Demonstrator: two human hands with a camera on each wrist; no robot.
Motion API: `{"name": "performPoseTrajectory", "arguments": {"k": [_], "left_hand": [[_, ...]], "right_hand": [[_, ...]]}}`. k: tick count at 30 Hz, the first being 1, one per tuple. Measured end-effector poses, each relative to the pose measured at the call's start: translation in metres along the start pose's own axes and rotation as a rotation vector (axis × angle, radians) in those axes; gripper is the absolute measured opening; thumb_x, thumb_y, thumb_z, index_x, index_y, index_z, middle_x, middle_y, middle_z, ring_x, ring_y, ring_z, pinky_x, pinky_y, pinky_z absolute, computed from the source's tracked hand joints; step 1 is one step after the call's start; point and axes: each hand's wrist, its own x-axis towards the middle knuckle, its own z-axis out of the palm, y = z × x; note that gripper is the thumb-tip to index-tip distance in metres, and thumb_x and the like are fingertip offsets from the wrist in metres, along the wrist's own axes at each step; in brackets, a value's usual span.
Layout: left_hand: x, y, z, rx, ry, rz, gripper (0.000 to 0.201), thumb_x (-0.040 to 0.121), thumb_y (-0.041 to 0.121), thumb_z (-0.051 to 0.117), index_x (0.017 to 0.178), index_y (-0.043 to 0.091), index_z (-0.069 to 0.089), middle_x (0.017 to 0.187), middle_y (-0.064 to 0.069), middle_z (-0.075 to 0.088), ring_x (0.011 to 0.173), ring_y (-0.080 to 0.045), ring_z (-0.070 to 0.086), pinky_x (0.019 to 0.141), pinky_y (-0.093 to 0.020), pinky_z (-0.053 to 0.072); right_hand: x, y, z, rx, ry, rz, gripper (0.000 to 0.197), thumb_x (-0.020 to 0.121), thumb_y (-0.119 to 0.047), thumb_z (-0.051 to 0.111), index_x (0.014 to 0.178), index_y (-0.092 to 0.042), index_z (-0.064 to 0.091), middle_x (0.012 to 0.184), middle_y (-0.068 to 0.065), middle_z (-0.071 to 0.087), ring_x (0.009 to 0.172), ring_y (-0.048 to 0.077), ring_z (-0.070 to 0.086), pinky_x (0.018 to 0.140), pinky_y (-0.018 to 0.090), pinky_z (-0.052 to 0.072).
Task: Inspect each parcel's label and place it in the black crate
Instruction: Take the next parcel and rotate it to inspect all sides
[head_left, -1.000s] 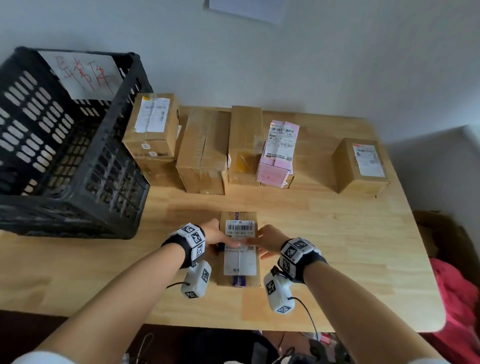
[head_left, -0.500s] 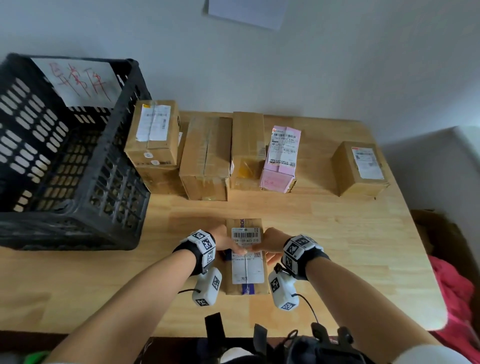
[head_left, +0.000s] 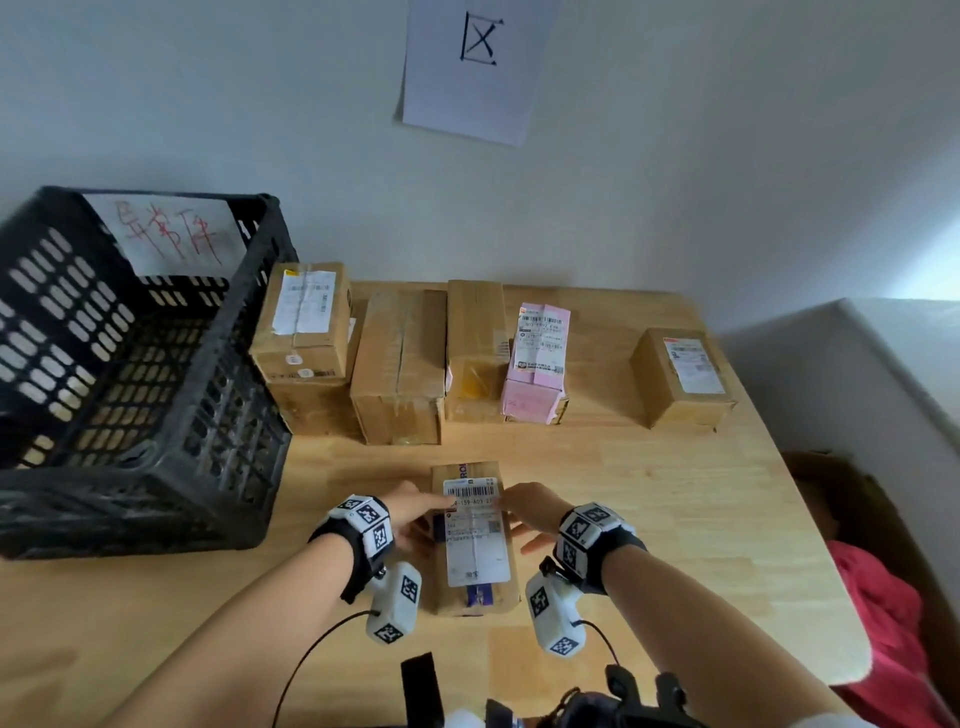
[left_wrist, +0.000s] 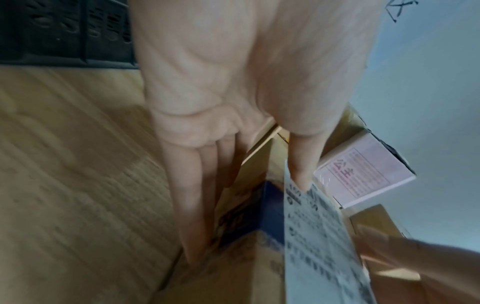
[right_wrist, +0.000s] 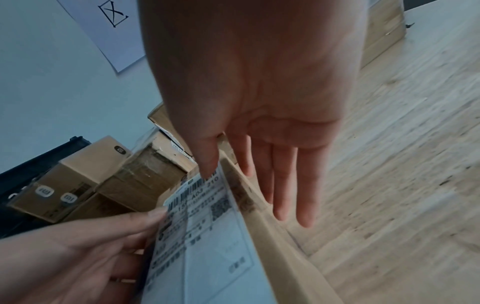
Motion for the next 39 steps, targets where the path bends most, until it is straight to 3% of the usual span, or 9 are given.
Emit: {"name": "performPoseTrajectory", "arguments": {"k": [3,7,10,13,18,23,31,35,39], "left_hand": [[-0.025,0.008,0.005,-0.038,0.015,0.009,0.063,0.078,0.037,0.075,0.123,0.001,0.051,0.119,-0.021,0.06,0.107,-0.038,0.06,0.085,-0.055,0.053],[-0.025,0.011,0.011,-0.121,0.001,0.031,0.045,0.092,0.025,0.059,0.126,-0.003,0.051,0.112,-0.018,0.061,0.095,-0.033,0.061,0.078,-0.049,0.054],[-0.015,0.009,0.008,-0.132,0.008,0.016,0.068,0.085,0.031,0.068,0.141,0.008,0.037,0.14,-0.015,0.046,0.125,-0.035,0.045,0.101,-0.055,0.041],[0.001,0.003,0.007,-0.165,-0.019,0.008,0.088,0.069,0.05,0.073,0.14,0.013,0.037,0.141,-0.013,0.045,0.128,-0.035,0.043,0.104,-0.053,0.037],[-0.008,0.008,0.014,-0.193,-0.005,0.01,0.062,0.09,0.035,0.061,0.137,0.004,0.036,0.142,-0.014,0.043,0.133,-0.031,0.036,0.112,-0.043,0.026],[-0.001,0.011,0.011,-0.213,0.004,0.01,0.056,0.092,0.028,0.059,0.136,0.003,0.035,0.144,-0.012,0.04,0.138,-0.028,0.029,0.114,-0.042,0.017],[-0.004,0.011,0.011,-0.229,0.002,0.028,0.049,0.091,0.027,0.06,0.128,0.0,0.042,0.129,-0.002,0.052,0.119,-0.018,0.041,0.102,-0.038,0.029],[-0.011,0.013,0.01,-0.219,-0.001,0.036,0.056,0.089,0.033,0.062,0.134,0.006,0.043,0.131,-0.01,0.055,0.114,-0.023,0.048,0.094,-0.039,0.04],[0.001,0.003,0.009,-0.192,0.015,0.04,0.069,0.082,0.045,0.066,0.137,0.009,0.041,0.135,-0.013,0.052,0.123,-0.031,0.047,0.103,-0.053,0.039]], "right_hand": [[-0.003,0.002,0.005,0.041,-0.029,0.032,0.039,0.1,-0.028,0.045,0.13,-0.005,0.048,0.13,0.014,0.058,0.104,0.024,0.062,0.079,0.038,0.057],[0.003,0.002,0.009,0.051,-0.027,0.023,0.042,0.097,-0.029,0.049,0.134,-0.008,0.046,0.129,0.013,0.058,0.113,0.029,0.06,0.089,0.044,0.054],[0.009,-0.004,0.008,0.094,-0.004,0.006,0.045,0.096,-0.025,0.053,0.137,-0.009,0.043,0.131,0.012,0.057,0.117,0.027,0.058,0.091,0.042,0.052],[0.011,-0.01,0.009,0.111,0.032,-0.028,0.044,0.098,-0.025,0.049,0.138,-0.006,0.04,0.133,0.012,0.055,0.12,0.025,0.055,0.091,0.034,0.048],[0.014,-0.006,0.009,0.092,0.008,-0.057,0.043,0.1,-0.032,0.044,0.137,-0.009,0.04,0.132,0.011,0.056,0.097,0.015,0.053,0.082,0.031,0.047],[0.02,-0.008,0.003,0.111,-0.041,-0.037,0.039,0.099,-0.028,0.046,0.134,-0.009,0.044,0.131,0.013,0.056,0.116,0.026,0.056,0.08,0.032,0.045],[0.03,-0.006,0.003,0.158,-0.087,0.017,0.045,0.098,-0.031,0.047,0.139,-0.015,0.034,0.135,0.012,0.053,0.124,0.03,0.051,0.077,0.032,0.045],[0.035,-0.003,0.005,0.13,-0.094,-0.013,0.048,0.097,-0.034,0.048,0.138,-0.012,0.035,0.131,0.011,0.057,0.119,0.028,0.056,0.095,0.042,0.048],[0.025,-0.004,0.005,0.068,-0.069,-0.023,0.047,0.099,-0.038,0.042,0.139,-0.014,0.034,0.133,0.011,0.055,0.119,0.028,0.055,0.075,0.033,0.048]]}}
